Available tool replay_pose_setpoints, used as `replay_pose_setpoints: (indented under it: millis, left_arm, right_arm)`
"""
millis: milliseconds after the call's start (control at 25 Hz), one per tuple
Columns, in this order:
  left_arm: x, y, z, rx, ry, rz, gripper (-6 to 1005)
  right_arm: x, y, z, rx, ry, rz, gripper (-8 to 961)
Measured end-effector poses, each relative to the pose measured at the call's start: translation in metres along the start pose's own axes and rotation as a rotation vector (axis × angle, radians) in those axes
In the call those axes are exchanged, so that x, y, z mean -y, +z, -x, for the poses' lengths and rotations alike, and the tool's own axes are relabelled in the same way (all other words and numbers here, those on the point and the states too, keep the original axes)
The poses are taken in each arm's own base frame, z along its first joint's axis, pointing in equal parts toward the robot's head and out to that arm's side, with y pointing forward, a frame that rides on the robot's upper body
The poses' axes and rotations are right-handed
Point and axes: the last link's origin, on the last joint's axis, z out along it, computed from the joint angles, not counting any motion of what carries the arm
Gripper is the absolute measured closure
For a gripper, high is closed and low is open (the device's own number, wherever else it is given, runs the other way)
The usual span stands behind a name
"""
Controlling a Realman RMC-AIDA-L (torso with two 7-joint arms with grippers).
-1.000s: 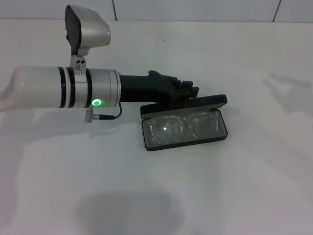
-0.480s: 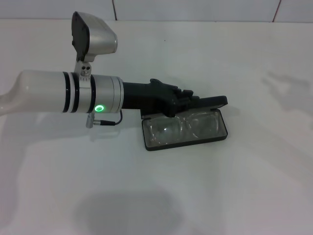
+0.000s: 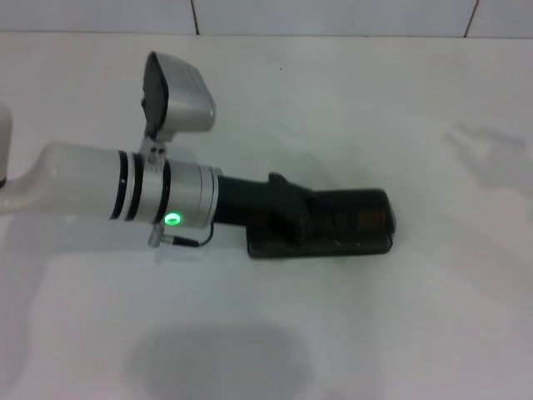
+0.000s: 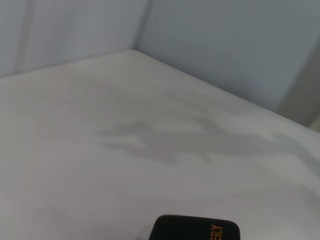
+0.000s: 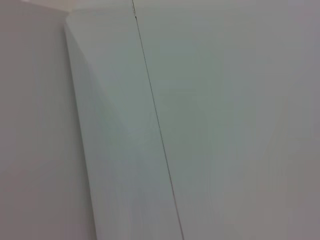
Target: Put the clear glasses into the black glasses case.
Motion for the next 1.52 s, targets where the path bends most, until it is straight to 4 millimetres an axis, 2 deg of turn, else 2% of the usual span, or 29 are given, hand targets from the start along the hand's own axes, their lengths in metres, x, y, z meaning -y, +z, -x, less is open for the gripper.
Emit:
replay_pose_setpoints:
  millis: [240,320,440,560,640,840,960,1000,1160,1360,1520]
  left_arm:
    - [-0.014,0.003,0.009,0.022,0.063,0.073,782]
    - [-0.02,0.002,0.006,-0.002,0.094,0.109,782]
    - [-0.033,-0.011,-0.008,-0.096,0.165,0.195,782]
    - [-0.044,-0.035,-0.021,-0.209,0.205,0.238,783]
    - [-0.05,-0.056,-0.028,-0.268,0.229,0.243,777]
    - [-0.059,-0.107,-0.039,-0.405,0.29,0.192,745]
    - [-0.061,-0.123,-0.038,-0.447,0.301,0.175,725]
    - [-0.061,-0.14,-0.032,-0.487,0.301,0.149,719]
    - [-0.056,-0.159,-0.02,-0.51,0.269,0.122,520]
    - [-0.058,-0.17,-0.013,-0.511,0.243,0.168,312]
    - [-0.061,-0.17,-0.009,-0.505,0.242,0.184,267]
  right_arm:
    - [-0.003,0.0,0.0,0.0,0.001,0.019,699]
    - [-0.004,-0.001,0.0,0.001,0.002,0.022,698]
    - [-0.005,-0.002,-0.003,-0.023,0.007,0.034,698]
    - [-0.01,0.001,-0.01,-0.095,0.01,0.092,697]
    - [-0.022,0.013,-0.021,-0.197,0.011,0.203,696]
    - [-0.039,0.024,-0.032,-0.239,0.029,0.327,695]
    - [-0.051,0.032,-0.041,-0.247,0.025,0.405,694]
    - [-0.057,0.039,-0.047,-0.248,0.023,0.443,670]
    - [-0.068,0.066,-0.069,-0.274,0.025,0.509,574]
    - [-0.082,0.093,-0.086,-0.351,0.012,0.582,421]
    - [-0.087,0.102,-0.084,-0.333,0.015,0.621,265]
